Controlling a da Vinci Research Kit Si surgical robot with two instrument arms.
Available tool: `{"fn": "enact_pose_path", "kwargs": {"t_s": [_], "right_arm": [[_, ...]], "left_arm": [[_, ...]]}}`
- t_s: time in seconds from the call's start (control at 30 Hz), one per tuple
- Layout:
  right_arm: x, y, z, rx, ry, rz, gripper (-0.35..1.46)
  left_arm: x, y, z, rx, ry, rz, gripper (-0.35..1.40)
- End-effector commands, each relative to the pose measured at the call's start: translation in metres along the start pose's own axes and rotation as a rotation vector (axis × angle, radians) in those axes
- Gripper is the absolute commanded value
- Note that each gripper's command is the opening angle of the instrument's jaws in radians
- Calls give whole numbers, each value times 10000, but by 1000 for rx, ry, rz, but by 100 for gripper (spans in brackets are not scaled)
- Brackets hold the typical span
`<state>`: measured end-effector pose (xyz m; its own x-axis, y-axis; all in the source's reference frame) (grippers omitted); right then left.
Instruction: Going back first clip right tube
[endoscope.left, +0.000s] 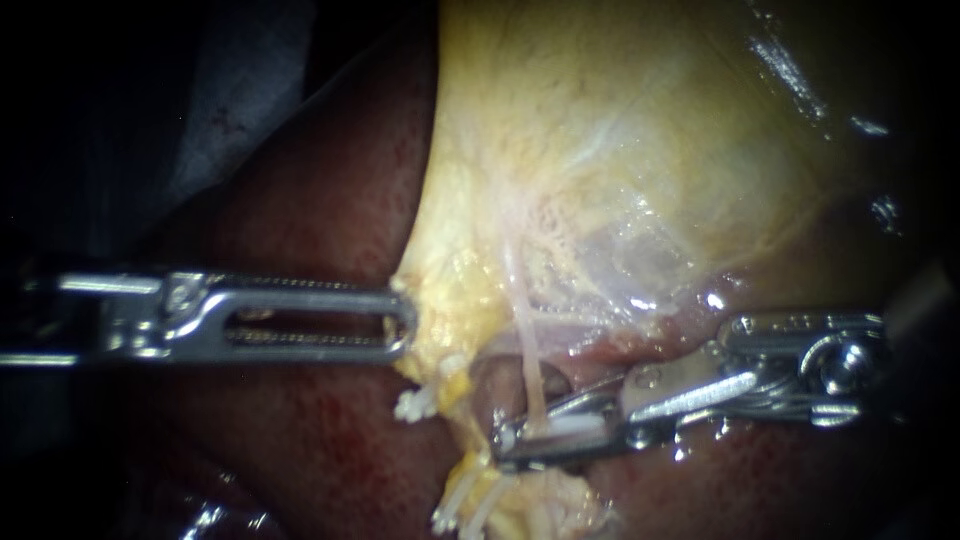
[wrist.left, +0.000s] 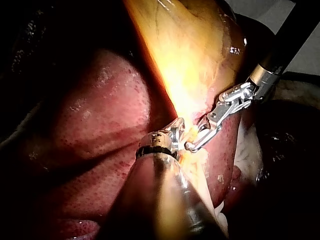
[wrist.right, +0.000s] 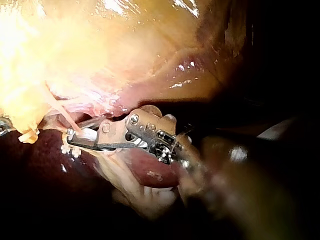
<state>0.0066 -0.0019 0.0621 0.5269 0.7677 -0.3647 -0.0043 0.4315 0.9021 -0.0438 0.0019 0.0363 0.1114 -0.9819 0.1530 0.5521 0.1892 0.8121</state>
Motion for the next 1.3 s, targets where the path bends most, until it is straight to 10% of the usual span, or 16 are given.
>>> {"fn": "enact_pose_path", "kwargs": {"t_s": [0.03, 0.4, 0.7, 1.3], "right_arm": [[0, 0, 0, 0, 0, 0, -35], [0, 0, 0, 0, 0, -1, -34], [2, -2, 2, -9, 49, 1, 39], [21, -17, -42, -44, 97, -84, 51]], "left_arm": [[0, 0, 0, 1, 0, 0, -35], [1, 0, 1, 1, -1, 0, -35], [1, 0, 1, 0, -1, 1, -35], [1, 2, 1, 1, -1, 1, -35]]}}
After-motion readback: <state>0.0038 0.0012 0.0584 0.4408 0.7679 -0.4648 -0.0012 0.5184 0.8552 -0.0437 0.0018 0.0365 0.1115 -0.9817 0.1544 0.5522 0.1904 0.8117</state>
